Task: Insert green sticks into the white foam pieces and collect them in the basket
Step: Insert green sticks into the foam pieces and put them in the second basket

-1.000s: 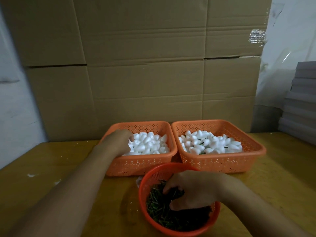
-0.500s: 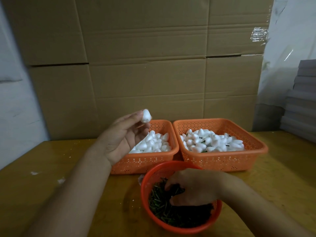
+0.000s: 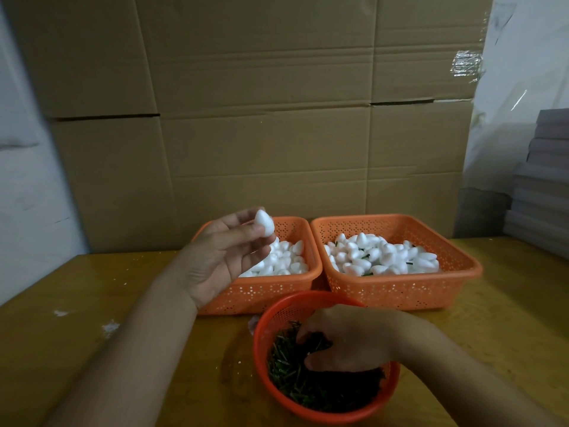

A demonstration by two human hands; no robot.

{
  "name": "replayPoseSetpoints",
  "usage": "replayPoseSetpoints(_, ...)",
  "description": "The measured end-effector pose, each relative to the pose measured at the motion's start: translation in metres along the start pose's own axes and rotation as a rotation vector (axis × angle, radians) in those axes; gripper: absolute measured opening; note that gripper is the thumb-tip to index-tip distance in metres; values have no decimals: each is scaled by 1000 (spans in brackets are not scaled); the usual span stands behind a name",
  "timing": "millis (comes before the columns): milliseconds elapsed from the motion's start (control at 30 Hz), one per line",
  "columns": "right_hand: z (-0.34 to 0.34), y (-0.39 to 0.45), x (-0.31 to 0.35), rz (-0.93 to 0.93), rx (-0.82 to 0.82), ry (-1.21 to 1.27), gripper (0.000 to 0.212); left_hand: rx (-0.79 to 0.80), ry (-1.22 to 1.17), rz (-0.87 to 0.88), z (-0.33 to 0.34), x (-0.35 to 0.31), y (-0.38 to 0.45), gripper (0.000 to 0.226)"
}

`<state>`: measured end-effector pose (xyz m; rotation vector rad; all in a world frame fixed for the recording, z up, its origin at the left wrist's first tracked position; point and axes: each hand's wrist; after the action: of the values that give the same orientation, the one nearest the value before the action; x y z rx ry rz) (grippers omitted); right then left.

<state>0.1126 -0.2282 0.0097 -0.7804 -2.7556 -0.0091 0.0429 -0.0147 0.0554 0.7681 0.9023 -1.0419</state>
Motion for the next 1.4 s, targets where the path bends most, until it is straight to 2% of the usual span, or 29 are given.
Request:
replayPoseSetpoints(100,0,0,0,6,0,7,48,-2,181,100,-2,2,-4,33)
replayPoseSetpoints(200,0,0,0,10,3,13,48,-27,425,318,-1,2,-7,40)
replayPoseSetpoints(333,0,0,-1,11,3,20,48,40,623,470,-1,1,-9,39)
replayPoseSetpoints(567,1,1,-2,6,-7,16,49,85,567,314,3,4,-9,28)
replayPoseSetpoints(800,0,0,-1,-12,-17,7,48,61,387,116,4,3,-10,37)
replayPoseSetpoints(1033,9,5,0,-66,-92,-26,49,44,199,57,3,3,-6,39)
replayPoseSetpoints(1133,15,7,-1,-87,-151,-37,44,21,157,38,2,3,-5,47)
replayPoseSetpoints(1400,15,7,-1,-97,-207,-10,18,36,128,-9,2,2,-5,42)
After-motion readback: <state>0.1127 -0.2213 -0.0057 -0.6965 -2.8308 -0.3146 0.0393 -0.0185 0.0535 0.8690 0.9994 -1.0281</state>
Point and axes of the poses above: each hand's wrist, its own y-axis towards the middle knuckle, its own z-axis out of the palm, x = y × z, and after that the axes turned 11 degrees about -x, right-handed
